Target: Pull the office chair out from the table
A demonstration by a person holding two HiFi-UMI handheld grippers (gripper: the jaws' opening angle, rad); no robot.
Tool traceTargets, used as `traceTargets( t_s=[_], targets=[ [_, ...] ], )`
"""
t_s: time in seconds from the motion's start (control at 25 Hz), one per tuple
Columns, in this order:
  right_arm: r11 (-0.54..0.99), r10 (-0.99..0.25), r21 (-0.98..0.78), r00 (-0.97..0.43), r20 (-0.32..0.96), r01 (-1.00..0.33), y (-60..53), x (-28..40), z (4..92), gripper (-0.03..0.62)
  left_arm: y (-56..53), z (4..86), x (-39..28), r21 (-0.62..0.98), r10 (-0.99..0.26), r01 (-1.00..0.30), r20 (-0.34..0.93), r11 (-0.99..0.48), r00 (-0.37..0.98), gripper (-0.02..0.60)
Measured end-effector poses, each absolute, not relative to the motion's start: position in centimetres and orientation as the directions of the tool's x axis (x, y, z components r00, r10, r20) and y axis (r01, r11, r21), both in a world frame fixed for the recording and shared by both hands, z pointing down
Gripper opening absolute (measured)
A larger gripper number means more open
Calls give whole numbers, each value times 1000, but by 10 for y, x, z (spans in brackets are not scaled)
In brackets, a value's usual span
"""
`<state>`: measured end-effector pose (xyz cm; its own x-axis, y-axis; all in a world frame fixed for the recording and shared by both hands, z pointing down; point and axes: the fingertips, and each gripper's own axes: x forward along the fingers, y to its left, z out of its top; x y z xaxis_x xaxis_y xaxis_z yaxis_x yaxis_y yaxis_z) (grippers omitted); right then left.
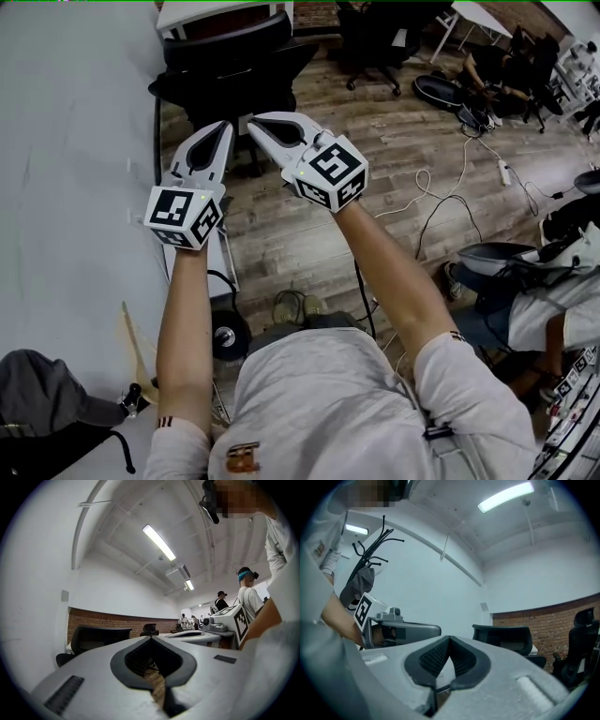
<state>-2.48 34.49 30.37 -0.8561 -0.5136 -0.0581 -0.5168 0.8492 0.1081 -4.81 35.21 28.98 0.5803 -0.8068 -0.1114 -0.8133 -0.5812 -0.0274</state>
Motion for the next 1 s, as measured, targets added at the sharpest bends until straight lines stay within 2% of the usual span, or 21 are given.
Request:
traceTargets(
  t_s=[1.0],
  targets=[
    [854,-506,105,-861,-57,-509,343,-14,308,0,347,297,-32,-37,-801,-807,-97,-590,591,0]
  ],
)
